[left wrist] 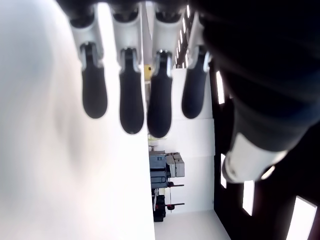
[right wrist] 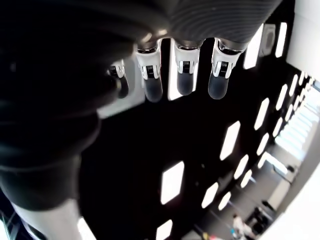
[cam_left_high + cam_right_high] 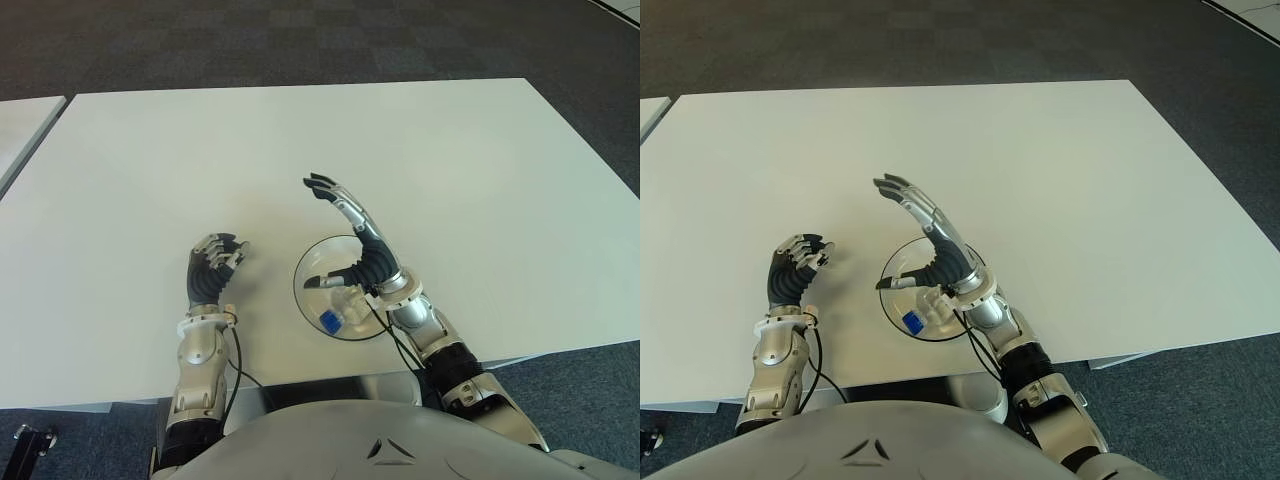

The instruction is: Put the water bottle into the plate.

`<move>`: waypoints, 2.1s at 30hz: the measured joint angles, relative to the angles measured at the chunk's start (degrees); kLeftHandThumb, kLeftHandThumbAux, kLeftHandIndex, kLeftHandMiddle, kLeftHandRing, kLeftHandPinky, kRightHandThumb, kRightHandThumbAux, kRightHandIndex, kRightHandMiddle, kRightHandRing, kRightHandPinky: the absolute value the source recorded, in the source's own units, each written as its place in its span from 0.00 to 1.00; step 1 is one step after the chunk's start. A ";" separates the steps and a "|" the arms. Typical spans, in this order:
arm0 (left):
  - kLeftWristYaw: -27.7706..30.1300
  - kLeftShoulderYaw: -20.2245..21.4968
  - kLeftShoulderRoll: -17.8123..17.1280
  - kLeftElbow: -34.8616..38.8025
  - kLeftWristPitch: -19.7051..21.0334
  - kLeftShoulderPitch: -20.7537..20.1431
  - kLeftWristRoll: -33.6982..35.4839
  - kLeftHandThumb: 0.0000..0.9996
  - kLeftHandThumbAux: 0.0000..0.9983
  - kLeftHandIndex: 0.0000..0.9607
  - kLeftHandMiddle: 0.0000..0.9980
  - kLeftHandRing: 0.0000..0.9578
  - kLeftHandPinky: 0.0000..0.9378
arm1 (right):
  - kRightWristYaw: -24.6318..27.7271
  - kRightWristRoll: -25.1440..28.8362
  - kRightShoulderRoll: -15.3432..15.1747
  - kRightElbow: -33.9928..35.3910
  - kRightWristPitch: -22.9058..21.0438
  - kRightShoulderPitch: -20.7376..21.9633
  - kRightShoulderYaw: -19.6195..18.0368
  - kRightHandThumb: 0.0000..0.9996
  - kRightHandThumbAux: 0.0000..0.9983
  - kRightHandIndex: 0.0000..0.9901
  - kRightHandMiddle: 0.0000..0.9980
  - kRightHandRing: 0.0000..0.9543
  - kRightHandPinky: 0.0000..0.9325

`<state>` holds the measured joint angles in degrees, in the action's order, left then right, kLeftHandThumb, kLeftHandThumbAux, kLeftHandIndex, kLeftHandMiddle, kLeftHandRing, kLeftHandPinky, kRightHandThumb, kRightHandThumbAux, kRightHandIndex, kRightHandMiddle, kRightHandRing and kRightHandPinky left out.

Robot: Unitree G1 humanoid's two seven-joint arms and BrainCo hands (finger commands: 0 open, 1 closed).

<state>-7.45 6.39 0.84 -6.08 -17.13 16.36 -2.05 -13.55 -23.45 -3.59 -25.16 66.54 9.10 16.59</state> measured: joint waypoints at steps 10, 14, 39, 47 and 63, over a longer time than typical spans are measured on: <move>0.00 -0.02 -0.06 -0.99 -1.53 -0.24 -0.06 0.71 0.71 0.45 0.52 0.54 0.54 | -7.82 -3.99 4.95 -3.02 7.42 1.99 -8.17 0.37 0.98 0.24 0.28 0.27 0.30; 0.01 0.05 -0.12 -1.20 -1.90 -0.29 0.22 0.71 0.71 0.45 0.53 0.54 0.54 | -6.37 0.43 3.41 0.03 6.60 -0.17 -9.22 0.43 0.93 0.28 0.30 0.29 0.31; 0.00 0.06 -0.30 -3.06 -4.13 -1.03 -0.24 0.71 0.71 0.45 0.53 0.55 0.54 | -20.16 -1.11 6.87 -7.92 -0.48 1.50 -22.10 0.08 1.00 0.55 0.58 0.64 0.66; 0.00 0.04 -0.30 -3.01 -3.68 -1.04 -0.38 0.71 0.71 0.45 0.54 0.55 0.56 | -25.80 -4.57 4.98 -14.57 -1.18 4.29 -23.12 0.05 1.00 0.57 0.62 0.67 0.66; 0.00 0.03 -0.30 -3.04 -3.83 -1.37 -0.38 0.71 0.71 0.45 0.54 0.55 0.54 | -7.48 12.55 4.16 -10.05 -17.84 -0.68 -20.45 0.66 0.74 0.44 0.58 0.59 0.59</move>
<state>-7.44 6.42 0.53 -9.12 -20.96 14.99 -2.43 -21.04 -10.90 0.57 -35.21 48.69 8.42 -3.86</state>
